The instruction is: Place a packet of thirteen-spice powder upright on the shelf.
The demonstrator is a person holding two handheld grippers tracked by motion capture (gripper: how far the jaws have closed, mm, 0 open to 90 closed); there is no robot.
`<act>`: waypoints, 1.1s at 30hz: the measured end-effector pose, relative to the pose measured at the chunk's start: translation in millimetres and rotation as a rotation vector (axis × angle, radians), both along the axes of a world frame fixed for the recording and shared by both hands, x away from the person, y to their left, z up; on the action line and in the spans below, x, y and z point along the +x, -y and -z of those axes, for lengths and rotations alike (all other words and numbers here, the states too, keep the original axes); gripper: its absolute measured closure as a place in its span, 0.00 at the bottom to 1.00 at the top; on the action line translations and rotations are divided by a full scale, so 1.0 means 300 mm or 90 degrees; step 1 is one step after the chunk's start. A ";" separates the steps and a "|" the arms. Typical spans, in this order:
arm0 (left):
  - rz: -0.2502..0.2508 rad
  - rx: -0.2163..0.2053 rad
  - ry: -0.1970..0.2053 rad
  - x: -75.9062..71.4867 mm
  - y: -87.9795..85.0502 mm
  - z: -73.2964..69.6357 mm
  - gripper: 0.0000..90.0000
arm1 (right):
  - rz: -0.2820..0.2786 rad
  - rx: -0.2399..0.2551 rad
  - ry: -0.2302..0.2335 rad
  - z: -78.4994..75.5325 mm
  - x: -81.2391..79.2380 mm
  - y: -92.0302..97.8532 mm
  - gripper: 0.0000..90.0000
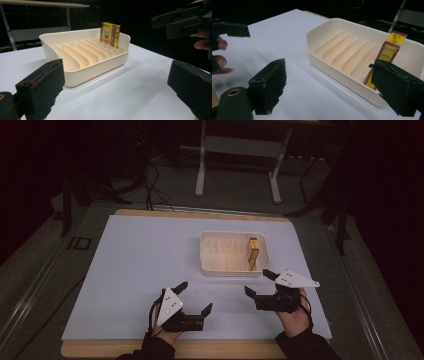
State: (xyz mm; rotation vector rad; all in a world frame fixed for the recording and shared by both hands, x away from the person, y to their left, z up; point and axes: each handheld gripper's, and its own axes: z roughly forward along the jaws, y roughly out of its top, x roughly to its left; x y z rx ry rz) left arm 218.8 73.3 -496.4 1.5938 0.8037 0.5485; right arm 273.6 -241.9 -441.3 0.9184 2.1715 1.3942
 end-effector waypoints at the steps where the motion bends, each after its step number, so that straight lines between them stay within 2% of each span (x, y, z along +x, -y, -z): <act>1: -0.001 -0.001 0.000 0.000 0.000 0.000 0.02 | -0.001 -0.001 -0.003 0.004 -0.003 0.004 0.14; 9: 0.002 -0.001 0.000 -0.001 0.000 -0.001 0.02 | -0.016 -0.007 -0.014 0.034 -0.028 0.038 0.14; 15: 0.003 0.000 -0.001 -0.001 0.000 -0.001 0.02 | -0.024 -0.042 -0.014 0.069 -0.044 0.044 0.14; 18: 0.005 0.000 -0.001 -0.001 0.001 -0.001 0.02 | -0.029 -0.035 -0.019 0.073 -0.052 0.048 0.14; 33: 0.008 0.000 -0.001 -0.002 0.001 -0.001 0.02 | -0.023 -0.050 -0.040 0.098 -0.076 0.109 0.14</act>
